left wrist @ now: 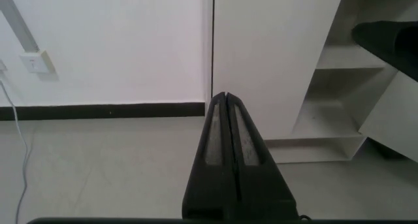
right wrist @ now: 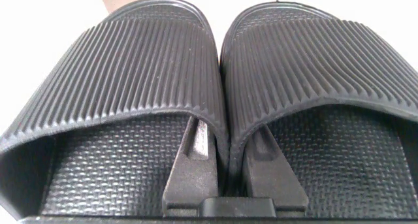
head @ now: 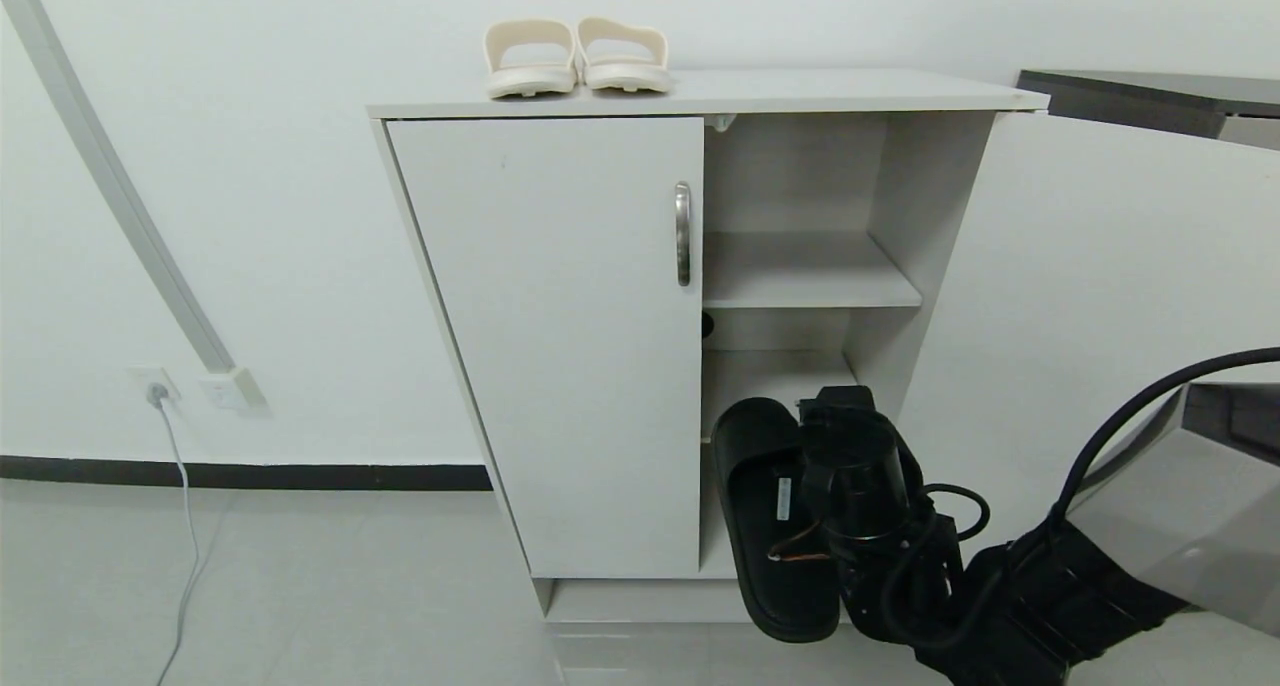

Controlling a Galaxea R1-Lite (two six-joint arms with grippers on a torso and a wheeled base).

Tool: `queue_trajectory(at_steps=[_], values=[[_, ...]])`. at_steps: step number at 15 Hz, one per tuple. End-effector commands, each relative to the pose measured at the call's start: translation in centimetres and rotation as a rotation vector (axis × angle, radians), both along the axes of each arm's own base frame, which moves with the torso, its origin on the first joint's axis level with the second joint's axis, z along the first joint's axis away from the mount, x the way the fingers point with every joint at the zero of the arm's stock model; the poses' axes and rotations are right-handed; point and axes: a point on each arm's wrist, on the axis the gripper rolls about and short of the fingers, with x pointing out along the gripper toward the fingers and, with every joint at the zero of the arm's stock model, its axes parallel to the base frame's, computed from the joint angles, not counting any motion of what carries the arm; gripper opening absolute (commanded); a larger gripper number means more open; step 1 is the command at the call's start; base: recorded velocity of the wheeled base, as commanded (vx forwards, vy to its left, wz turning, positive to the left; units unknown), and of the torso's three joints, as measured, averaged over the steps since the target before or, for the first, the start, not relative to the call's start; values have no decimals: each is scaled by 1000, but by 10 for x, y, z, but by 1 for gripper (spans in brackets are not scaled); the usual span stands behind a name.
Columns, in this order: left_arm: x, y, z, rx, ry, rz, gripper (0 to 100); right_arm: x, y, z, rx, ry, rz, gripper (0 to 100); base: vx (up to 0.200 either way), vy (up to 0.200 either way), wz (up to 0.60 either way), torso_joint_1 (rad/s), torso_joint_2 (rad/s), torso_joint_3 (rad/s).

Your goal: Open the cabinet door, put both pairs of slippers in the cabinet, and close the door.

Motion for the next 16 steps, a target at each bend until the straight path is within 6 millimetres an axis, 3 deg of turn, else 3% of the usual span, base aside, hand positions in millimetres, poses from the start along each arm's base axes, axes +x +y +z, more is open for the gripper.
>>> queue_trajectory(at_steps=[1, 4, 10, 13, 16], values=[[0, 0, 0, -1, 3, 0, 0, 1, 1, -5, -9, 8, -1, 0, 0, -200, 0, -2, -7, 12], [0, 0, 0, -1, 1, 2, 0, 0, 2, -7, -15, 14, 2, 0, 0, -200, 0, 7, 4, 1], [0, 0, 0, -1, 1, 2, 0, 3, 26, -23, -2, 21, 86, 0, 0, 0, 0, 0, 0, 0], [0, 0, 0, -1, 3, 2, 0, 14, 38, -33, 4, 22, 102, 0, 0, 0, 0, 0, 0, 0], [0, 0, 0, -1, 1, 2, 0, 18, 40, -48, -3, 38, 112, 0, 0, 0, 0, 0, 0, 0]])
